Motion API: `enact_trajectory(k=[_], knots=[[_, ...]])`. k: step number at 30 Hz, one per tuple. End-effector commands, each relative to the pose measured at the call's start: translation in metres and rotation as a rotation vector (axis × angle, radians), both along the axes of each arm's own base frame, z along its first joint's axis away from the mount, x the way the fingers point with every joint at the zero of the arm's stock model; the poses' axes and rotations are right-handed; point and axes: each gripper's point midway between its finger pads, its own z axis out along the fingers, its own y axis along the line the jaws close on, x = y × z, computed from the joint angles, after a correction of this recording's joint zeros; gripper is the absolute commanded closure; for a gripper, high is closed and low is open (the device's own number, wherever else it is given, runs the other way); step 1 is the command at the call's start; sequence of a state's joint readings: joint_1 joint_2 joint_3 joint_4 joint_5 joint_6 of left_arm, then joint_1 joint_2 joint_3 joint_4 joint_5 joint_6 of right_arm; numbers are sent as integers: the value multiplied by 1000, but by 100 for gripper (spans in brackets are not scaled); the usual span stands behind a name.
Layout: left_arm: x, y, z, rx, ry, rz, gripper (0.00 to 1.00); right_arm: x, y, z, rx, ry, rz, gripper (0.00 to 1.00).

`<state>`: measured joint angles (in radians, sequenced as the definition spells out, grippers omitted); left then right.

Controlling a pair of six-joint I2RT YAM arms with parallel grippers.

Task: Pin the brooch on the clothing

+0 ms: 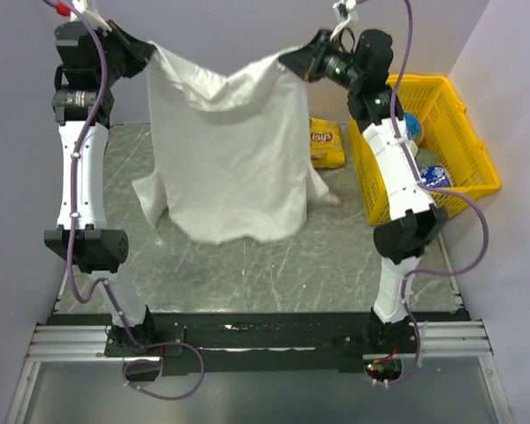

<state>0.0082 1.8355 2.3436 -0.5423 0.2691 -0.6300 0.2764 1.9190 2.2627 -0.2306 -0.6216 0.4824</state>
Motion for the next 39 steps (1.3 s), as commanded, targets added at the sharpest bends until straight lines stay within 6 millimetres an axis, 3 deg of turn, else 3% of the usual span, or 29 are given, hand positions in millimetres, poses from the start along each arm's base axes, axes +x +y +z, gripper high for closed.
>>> enact_trajectory(k=[1, 3, 5, 6, 7, 8, 9, 11, 12, 14, 15, 16, 17, 18, 19, 20, 21, 22, 24, 25, 28, 33, 39], knots=[[-46, -2, 112, -51, -330, -67, 99, -26, -11, 100, 102, -267, 33, 100], [-57, -1, 127, -38, -393, -63, 99, -41, -22, 122, 115, -356, 12, 100], [-73, 0, 134, -16, -425, -57, 99, -53, -29, 124, 106, -379, -20, 100], [-91, 0, 145, -5, -457, -49, 99, -58, -31, 128, 103, -414, -23, 100], [-87, 4, 133, -2, -429, -24, 99, -66, -31, 125, 96, -420, -11, 100], [-92, 6, 133, 7, -444, -10, 99, -69, -30, 121, 85, -424, 3, 100], [-98, 6, 120, 9, -423, -9, 99, -73, -27, 115, 80, -415, 25, 100], [-102, 6, 102, 8, -393, -9, 99, -78, -21, 90, 62, -366, 91, 100], [-107, 5, 83, 4, -373, -13, 99, -81, -18, 79, 56, -343, 113, 100], [-114, 6, 60, 1, -340, -7, 99, -87, -15, 43, 50, -289, 148, 100], [-121, 7, 32, -1, -296, 2, 99, -90, -13, 29, 47, -266, 149, 100], [-125, 7, 15, 0, -270, 5, 99, -93, -14, -3, 31, -201, 147, 100], [-128, 10, -3, 1, -235, 19, 99, -95, -14, -22, 11, -171, 142, 100], [-137, 10, -43, -3, -166, 29, 99, -98, -16, -39, -2, -138, 138, 100], [-142, 11, -63, -3, -130, 34, 99, -105, -18, -77, -18, -61, 138, 100], [-147, 12, -83, -10, -90, 44, 99, -110, -19, -94, -22, -41, 140, 100], [-159, 10, -120, -19, -25, 36, 99, -116, -19, -113, -26, -5, 140, 100], [-166, 6, -138, -25, 7, 17, 99, -128, -20, -150, -41, 68, 141, 100], [-184, -5, -186, -31, 100, -23, 99, -145, -19, -188, -62, 157, 164, 100], [-194, -8, -208, -31, 173, -30, 99, -159, -19, -219, -79, 226, 172, 100], [-215, -3, -242, -3, 266, -9, 99, -190, -22, -271, -114, 345, 173, 100], [-251, -6, -275, -27, 391, -15, 99, -240, -14, -315, -167, 475, 237, 100], [-285, -26, -295, -77, 503, -108, 99, -277, -25, -325, -214, 554, 243, 100]])
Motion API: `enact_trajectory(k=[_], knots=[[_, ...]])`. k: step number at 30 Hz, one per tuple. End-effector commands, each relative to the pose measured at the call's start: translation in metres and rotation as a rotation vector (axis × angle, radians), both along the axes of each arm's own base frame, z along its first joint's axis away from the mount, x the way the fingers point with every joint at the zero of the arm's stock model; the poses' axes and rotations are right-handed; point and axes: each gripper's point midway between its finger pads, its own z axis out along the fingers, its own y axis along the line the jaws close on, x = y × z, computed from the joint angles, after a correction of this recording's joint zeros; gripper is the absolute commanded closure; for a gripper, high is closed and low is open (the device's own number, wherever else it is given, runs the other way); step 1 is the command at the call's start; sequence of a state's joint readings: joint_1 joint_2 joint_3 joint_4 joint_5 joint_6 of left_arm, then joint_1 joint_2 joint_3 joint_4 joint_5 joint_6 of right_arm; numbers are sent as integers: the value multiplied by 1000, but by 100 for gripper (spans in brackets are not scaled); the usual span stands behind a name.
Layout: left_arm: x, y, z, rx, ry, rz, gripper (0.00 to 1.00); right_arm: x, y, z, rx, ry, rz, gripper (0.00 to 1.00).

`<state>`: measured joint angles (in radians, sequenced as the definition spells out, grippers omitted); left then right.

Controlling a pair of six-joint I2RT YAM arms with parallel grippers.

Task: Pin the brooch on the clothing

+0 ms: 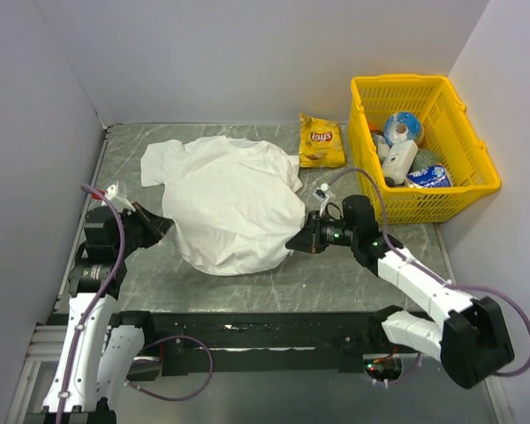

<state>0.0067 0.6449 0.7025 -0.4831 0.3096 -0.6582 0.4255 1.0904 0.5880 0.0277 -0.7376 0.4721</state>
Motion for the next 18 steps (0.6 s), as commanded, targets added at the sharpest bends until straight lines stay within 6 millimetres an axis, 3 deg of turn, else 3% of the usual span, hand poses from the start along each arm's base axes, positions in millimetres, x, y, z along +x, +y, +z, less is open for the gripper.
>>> enact_trajectory(k=[1, 7, 12, 18], knots=[[-28, -18, -18, -59, 125, -66, 99, -20, -13, -4, -53, 24, -7, 100], [-59, -2, -45, -5, 338, 14, 99, -56, -25, -47, -111, 195, -4, 100], [-78, 8, -57, 27, 406, 66, 99, -88, -32, -79, -129, 329, -6, 100], [-102, 14, -64, 51, 464, 89, 97, -112, -45, -93, -179, 417, -28, 100]])
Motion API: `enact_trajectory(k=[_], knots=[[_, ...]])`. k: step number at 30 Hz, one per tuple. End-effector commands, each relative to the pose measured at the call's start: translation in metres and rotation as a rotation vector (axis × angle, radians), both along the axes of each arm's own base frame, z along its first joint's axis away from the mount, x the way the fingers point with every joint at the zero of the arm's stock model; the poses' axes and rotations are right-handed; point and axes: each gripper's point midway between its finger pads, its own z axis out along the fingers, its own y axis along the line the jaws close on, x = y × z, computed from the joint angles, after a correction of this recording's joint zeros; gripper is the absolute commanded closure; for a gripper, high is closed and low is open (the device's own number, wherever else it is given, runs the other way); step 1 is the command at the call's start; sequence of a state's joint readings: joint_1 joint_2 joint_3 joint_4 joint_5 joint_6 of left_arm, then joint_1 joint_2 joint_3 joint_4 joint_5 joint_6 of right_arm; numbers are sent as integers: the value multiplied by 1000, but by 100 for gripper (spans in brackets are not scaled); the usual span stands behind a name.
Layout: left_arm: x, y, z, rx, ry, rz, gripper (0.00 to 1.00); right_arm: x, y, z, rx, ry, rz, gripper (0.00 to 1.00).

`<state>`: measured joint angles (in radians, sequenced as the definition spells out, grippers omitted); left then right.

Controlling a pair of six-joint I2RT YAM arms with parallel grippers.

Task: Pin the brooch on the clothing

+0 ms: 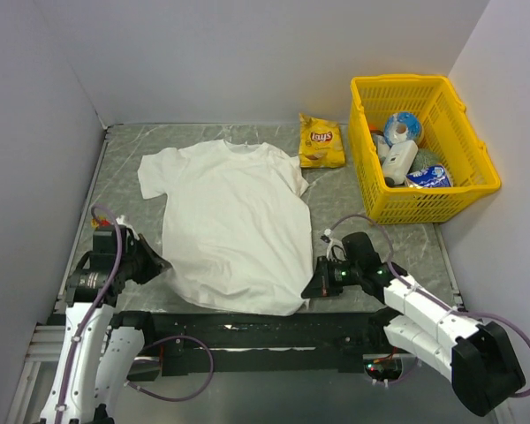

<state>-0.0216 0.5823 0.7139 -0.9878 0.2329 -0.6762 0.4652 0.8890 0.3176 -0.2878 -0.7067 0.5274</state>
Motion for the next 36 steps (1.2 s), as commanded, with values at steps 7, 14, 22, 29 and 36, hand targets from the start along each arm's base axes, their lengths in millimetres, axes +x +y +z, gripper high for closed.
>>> enact_trajectory(k=[7, 14, 22, 29, 36], knots=[[-33, 21, 8, 106, 36, 52, 35, -18, -9, 4, -37, 45, 11, 62], [0, 21, 45, 93, -103, 79, 4, 7, -8, 45, -22, -119, -59, 5], [96, 13, 71, 56, -229, 79, 2, 86, -4, 94, -116, -376, -137, 0], [184, 14, 76, 100, -295, 108, 9, 163, 24, 122, -119, -472, -185, 0], [276, 1, 57, 125, -278, 67, 70, 234, 58, 126, -120, -512, -176, 0]])
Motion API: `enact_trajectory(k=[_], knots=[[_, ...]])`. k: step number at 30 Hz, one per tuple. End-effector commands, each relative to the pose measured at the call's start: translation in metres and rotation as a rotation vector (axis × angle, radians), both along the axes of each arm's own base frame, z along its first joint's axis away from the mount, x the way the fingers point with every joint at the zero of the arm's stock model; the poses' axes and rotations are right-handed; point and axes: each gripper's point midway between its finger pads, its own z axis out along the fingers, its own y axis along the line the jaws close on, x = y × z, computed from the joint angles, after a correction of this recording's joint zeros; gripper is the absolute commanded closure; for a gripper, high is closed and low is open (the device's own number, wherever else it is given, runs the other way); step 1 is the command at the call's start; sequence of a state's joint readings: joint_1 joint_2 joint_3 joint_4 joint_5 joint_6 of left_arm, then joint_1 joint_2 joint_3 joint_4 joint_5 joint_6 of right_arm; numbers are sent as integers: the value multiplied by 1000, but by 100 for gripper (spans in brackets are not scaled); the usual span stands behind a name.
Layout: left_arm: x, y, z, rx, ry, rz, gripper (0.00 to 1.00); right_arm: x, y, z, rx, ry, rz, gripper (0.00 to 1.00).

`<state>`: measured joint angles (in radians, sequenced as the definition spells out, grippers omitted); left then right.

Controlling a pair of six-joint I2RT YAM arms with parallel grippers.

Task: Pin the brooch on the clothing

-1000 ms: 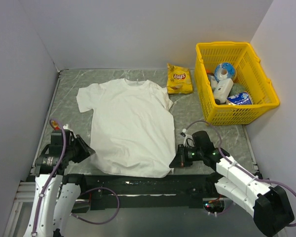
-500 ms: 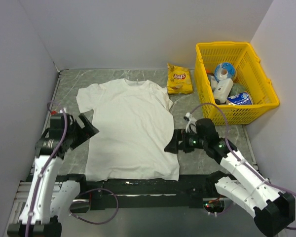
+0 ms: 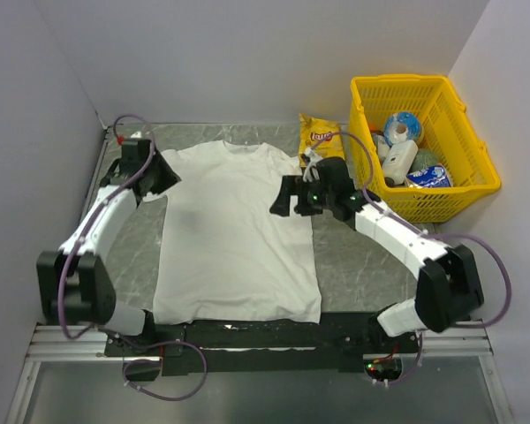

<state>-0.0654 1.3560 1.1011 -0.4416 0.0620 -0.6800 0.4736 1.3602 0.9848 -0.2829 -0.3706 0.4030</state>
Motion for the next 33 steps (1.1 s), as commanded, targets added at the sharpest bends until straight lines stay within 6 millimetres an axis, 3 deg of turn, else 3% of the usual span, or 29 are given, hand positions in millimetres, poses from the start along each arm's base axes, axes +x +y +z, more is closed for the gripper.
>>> enact_trajectory(k=[1, 3, 4, 6, 7, 8, 10, 14, 15, 16, 18, 19, 24, 30, 33], knots=[[81, -11, 16, 29, -106, -32, 78, 57, 23, 24, 25, -142, -8, 0], [101, -11, 5, 51, -85, -34, 92, 79, 30, 16, -3, -129, -13, 0], [120, -13, -6, 61, -62, -40, 98, 85, 32, 14, -13, -124, -15, 0], [138, -14, -16, 81, -39, -51, 99, 103, 37, 8, -38, -105, -21, 0], [153, -16, -28, 91, -16, -60, 99, 112, 40, 16, -37, -117, -25, 0], [162, -17, -33, 101, -11, -64, 99, 118, 41, 4, -53, -95, -29, 0], [182, -22, -51, 107, 5, -77, 99, 127, 40, 1, -62, -86, -46, 0], [202, -32, -85, 93, 95, -120, 99, 147, 31, -7, -58, -59, -98, 0], [213, -35, -77, 91, 72, -128, 99, 150, 29, -9, -57, -51, -106, 0], [214, -34, -100, 95, 116, -128, 99, 154, 26, -13, -59, -44, -118, 0], [219, -34, -104, 100, 130, -126, 99, 162, 20, -13, -53, -42, -142, 0], [219, -31, -119, 113, 154, -115, 99, 166, 18, -13, -53, -43, -152, 0], [218, -18, -136, 170, 185, -106, 99, 189, -4, -16, -117, -61, -241, 0], [205, 16, -161, 262, 277, -73, 99, 213, -27, -26, -190, -59, -315, 0], [206, 33, -158, 287, 275, -43, 99, 220, -33, -35, -224, -48, -321, 0]])
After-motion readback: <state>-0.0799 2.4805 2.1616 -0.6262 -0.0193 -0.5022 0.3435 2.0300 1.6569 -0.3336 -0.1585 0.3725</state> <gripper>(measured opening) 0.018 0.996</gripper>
